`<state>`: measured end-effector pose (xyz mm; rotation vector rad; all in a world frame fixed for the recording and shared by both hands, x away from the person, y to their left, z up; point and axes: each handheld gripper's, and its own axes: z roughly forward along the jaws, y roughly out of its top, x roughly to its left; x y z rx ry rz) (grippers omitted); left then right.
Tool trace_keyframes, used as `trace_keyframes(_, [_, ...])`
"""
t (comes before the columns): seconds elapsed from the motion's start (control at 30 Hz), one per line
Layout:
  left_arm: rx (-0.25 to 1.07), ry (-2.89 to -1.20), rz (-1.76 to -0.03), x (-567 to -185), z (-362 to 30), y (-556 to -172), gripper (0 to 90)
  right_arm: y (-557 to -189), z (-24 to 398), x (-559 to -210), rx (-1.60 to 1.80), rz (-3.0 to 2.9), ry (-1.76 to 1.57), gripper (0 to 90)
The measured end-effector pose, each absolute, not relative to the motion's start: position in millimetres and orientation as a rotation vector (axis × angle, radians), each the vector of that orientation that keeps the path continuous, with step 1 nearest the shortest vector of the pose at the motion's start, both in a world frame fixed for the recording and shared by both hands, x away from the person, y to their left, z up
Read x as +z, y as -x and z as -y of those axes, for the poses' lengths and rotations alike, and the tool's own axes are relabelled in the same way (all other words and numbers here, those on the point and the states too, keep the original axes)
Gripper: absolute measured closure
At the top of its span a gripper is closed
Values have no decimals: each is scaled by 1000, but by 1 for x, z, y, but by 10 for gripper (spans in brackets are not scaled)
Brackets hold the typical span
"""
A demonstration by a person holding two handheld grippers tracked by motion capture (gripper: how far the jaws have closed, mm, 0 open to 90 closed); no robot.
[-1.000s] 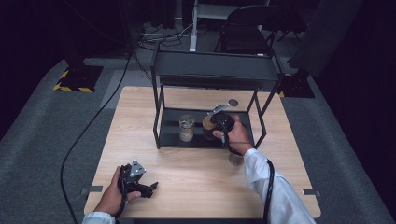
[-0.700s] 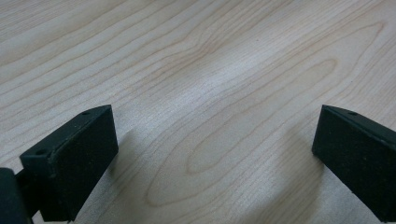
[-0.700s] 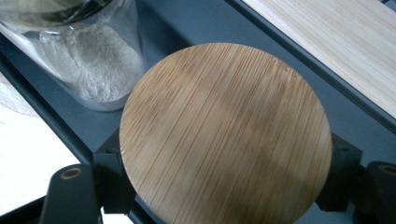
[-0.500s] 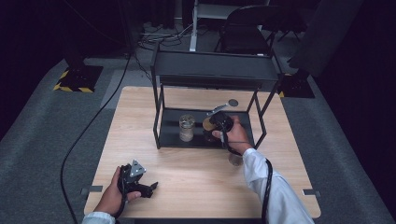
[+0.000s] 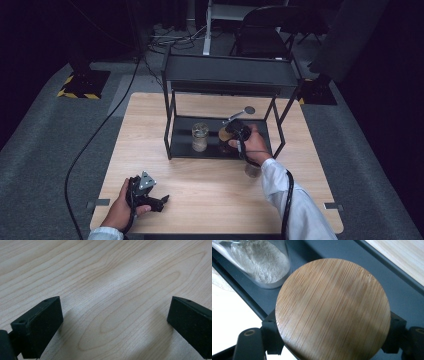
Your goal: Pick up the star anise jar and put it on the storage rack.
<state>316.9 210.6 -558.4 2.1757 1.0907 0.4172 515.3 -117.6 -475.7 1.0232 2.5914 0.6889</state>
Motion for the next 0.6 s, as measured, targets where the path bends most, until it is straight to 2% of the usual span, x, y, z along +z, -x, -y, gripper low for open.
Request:
trace_keyframes(0.47, [417, -2175, -1091, -558, -211, -317, 0, -518, 119, -478, 665, -2595, -1092, 230])
trace_keyframes(0.6, [417, -2176, -1091, -558, -211, -317, 0, -519, 118, -480, 657, -2598, -1113, 179])
